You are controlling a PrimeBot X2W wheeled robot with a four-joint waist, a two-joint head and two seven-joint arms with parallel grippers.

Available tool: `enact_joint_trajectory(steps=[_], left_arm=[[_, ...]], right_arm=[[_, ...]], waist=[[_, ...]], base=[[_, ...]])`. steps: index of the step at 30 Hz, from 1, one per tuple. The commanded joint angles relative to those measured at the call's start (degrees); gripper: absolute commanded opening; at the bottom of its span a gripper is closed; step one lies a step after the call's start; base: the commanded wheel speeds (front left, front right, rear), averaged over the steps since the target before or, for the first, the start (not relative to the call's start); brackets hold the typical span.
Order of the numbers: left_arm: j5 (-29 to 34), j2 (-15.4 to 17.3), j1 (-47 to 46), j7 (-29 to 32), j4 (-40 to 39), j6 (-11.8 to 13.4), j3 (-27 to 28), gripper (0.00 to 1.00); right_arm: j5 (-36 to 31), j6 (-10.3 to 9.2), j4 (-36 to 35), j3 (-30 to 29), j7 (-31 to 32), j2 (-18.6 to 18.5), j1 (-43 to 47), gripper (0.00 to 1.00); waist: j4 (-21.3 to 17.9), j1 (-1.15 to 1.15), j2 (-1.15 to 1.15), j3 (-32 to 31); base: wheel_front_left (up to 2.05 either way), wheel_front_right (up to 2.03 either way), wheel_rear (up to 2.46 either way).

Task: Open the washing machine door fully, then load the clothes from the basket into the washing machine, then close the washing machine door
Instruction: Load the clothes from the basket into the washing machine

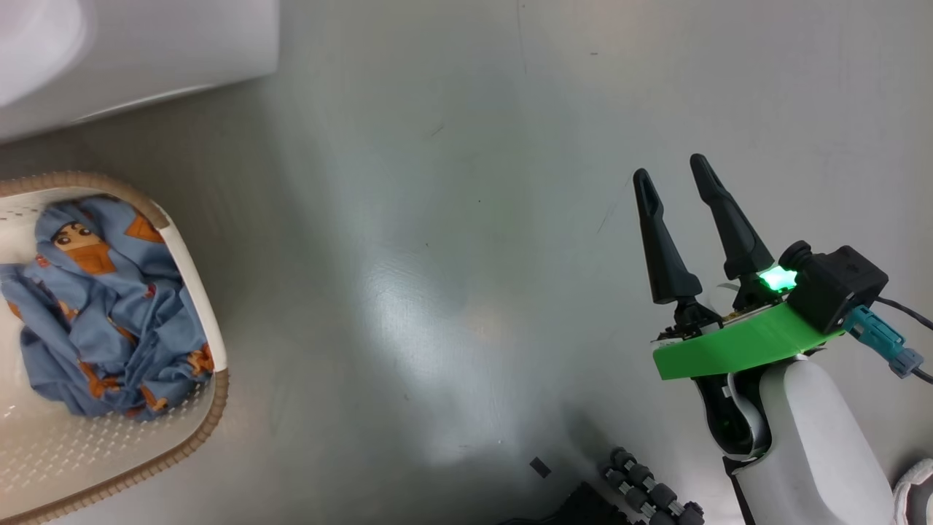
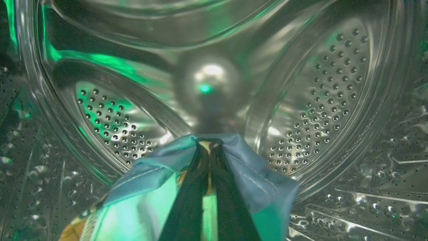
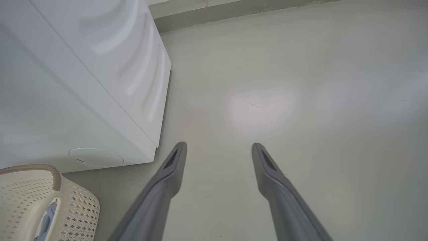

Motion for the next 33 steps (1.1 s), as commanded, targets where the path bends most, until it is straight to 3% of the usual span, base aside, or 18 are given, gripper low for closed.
enact_joint_trajectory(steps=[1, 5, 16, 29, 30, 31, 33], left_arm=[[0.6, 3.2, -0.4, -0.3, -2.2, 0.4, 0.2, 0.00], [1.3, 2.6, 1.3, 0.1, 2.8, -0.6, -1.6, 0.00], [1.1, 1.2, -1.6, 8.2, 14.2, -2.1, -6.2, 0.00], [1.1, 1.2, -4.8, 6.9, 18.5, -1.9, -8.2, 0.00], [1.2, 1.3, -4.8, 6.3, 18.5, -1.8, -8.3, 0.36], [0.9, 1.2, -4.8, 6.2, 18.8, -1.8, -8.2, 1.00], [0.8, 1.1, -4.6, 5.8, 19.2, -1.9, -8.5, 1.00]], right_arm=[[0.9, 0.09, -1.2, 1.3, -0.4, -0.1, 1.2, 1.00], [1.1, 0.09, -1.0, 1.3, -0.4, -0.1, 1.1, 1.00], [1.1, 0.09, -0.9, 1.3, -0.4, -0.1, 0.6, 1.00], [1.1, 0.09, -0.7, 1.3, -0.4, -0.1, 0.4, 1.00], [1.0, 0.09, -0.7, 1.2, -0.4, -0.1, 0.4, 1.00], [1.0, 0.09, -0.7, 1.1, -0.4, -0.1, 0.4, 1.00], [0.9, 0.09, -0.6, 0.9, -0.4, -0.1, 0.3, 1.00]], waist=[[-0.3, 0.00, 0.00, 0.4], [-0.2, 0.00, 0.00, 0.4], [0.0, 0.00, 0.00, 0.8], [0.2, 0.00, 0.00, 0.6], [0.3, 0.00, 0.00, 0.5], [0.4, 0.00, 0.00, 0.4], [0.6, 0.00, 0.00, 0.1]], base=[[0.00, 0.00, 0.00], [0.00, 0.00, 0.00], [0.00, 0.00, 0.00], [0.00, 0.00, 0.00], [0.00, 0.00, 0.00], [0.00, 0.00, 0.00], [0.00, 0.00, 0.00]])
